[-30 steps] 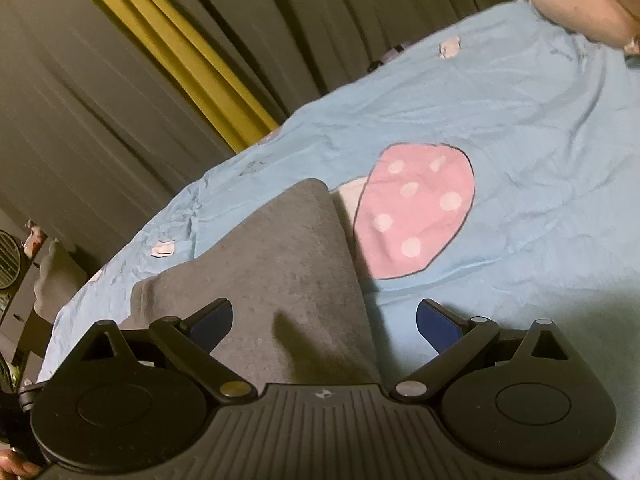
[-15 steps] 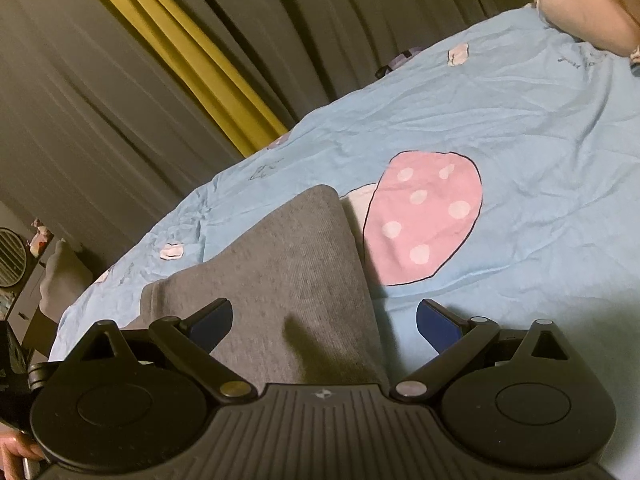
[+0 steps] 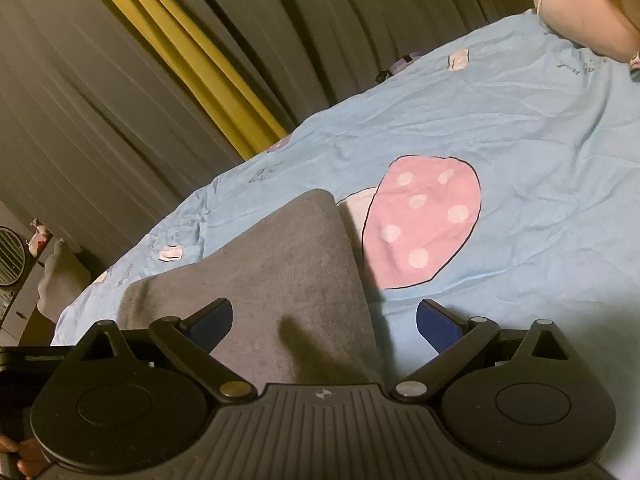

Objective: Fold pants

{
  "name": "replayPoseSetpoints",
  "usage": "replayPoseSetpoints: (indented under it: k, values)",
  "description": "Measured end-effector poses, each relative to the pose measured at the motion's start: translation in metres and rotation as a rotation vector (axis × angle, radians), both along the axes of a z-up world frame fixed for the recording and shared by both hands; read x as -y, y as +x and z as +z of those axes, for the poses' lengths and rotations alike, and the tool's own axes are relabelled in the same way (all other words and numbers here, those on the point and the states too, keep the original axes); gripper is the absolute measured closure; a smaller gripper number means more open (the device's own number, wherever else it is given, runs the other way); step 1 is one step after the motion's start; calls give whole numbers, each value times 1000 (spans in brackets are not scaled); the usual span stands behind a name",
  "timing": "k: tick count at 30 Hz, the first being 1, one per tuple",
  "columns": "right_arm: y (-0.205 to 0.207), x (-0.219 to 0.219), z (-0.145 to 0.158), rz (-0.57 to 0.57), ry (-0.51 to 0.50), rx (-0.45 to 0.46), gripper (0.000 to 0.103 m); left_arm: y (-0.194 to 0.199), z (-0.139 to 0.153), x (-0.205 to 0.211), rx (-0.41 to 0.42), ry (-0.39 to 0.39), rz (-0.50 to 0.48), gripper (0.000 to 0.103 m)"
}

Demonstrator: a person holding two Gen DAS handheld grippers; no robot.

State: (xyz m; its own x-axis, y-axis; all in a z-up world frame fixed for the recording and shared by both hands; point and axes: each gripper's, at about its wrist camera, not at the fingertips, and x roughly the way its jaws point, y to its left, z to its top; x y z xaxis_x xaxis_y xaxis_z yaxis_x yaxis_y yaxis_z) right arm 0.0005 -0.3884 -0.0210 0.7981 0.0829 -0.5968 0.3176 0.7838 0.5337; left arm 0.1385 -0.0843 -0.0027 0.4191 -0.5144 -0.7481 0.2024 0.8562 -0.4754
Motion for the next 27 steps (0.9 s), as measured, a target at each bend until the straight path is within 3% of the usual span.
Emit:
replayPoseSetpoints:
  k: [7, 15, 17, 21, 24, 27]
  values:
    - [-1, 0, 1, 10, -1, 13, 4, 7, 15, -34, 20, 34, 61, 83]
    - [2, -1, 0, 27, -4, 5, 4, 10, 12, -84, -7, 73, 136, 82]
    - [3, -2, 0, 36, -5, 3, 4, 9, 7, -86, -1, 96, 144, 78]
    - [5, -8, 0, 65, -28, -3, 4, 5, 1, -81, 28, 177, 161, 55]
    - [4, -11, 1, 80, -38, 4, 4, 0, -1, -90, 14, 130, 141, 33]
    - [5, -12, 0, 86, -36, -11, 4, -6, -8, -98, -40, 76, 109, 28]
